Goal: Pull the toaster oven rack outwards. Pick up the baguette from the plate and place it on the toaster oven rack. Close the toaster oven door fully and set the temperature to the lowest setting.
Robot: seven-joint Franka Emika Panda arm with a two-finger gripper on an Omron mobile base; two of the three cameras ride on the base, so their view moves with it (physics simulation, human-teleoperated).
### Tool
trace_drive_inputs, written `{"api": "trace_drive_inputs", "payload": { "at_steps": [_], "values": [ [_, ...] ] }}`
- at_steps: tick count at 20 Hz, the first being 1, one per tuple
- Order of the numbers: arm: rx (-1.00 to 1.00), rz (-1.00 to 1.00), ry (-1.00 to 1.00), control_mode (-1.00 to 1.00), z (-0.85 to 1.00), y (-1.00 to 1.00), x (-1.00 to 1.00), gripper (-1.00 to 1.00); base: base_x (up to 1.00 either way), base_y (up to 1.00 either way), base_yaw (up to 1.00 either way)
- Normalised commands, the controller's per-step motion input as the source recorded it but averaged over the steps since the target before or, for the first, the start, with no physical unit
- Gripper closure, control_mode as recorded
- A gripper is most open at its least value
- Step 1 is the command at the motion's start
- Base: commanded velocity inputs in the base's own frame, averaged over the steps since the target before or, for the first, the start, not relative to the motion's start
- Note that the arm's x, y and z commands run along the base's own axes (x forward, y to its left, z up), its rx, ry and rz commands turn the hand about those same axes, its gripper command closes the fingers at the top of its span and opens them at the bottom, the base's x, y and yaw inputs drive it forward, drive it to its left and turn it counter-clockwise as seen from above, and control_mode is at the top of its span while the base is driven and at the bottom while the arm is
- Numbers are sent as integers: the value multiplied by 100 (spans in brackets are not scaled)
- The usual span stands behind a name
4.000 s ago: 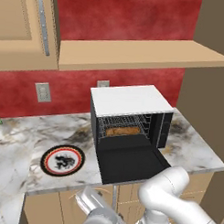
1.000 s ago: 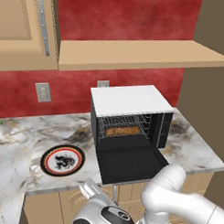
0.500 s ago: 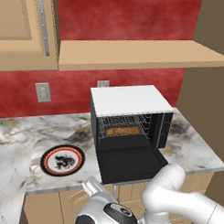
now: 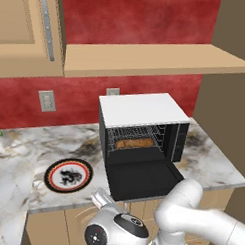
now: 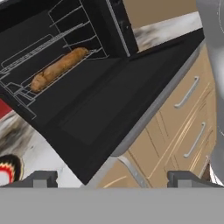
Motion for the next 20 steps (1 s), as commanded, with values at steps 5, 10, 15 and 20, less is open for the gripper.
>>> {"api": "trace_drive_inputs", "payload": {
  "at_steps": [5, 10, 15, 20],
  "values": [
    [-1, 0, 2, -100, -13, 0, 27, -100, 0, 0, 0],
    [-5, 0, 0, -100, -20, 0, 17, -100, 0, 0, 0],
    [-5, 0, 0, -100, -25, 4, 13, -100, 0, 0, 0],
    [-2, 0, 0, -100, -14, 12, 18, -100, 0, 0, 0]
  ]
}}
